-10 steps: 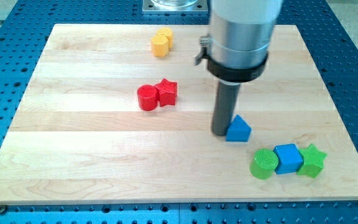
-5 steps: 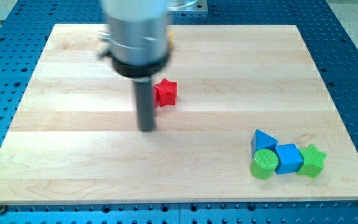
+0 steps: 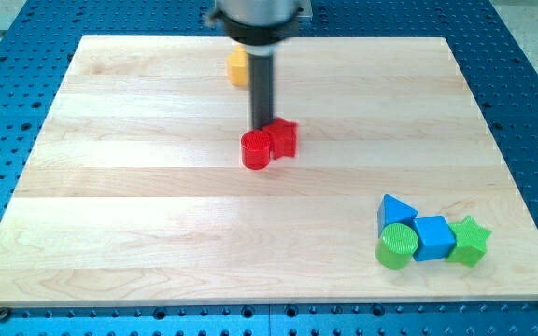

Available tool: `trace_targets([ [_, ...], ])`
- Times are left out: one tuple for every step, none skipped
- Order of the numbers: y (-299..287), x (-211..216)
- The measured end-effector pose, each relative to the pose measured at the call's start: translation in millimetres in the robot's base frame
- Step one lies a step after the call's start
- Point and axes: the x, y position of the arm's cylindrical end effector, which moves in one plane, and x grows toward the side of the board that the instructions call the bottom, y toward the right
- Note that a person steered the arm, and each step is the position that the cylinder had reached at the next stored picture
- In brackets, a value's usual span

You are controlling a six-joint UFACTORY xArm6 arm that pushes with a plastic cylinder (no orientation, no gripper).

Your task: Move the red star to the left of the green circle

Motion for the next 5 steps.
trace_targets([
  [42.2, 68.5],
  [71.1, 72.0],
  [71.1, 93.7],
  [71.2, 100.7],
  [25.2, 74.6],
])
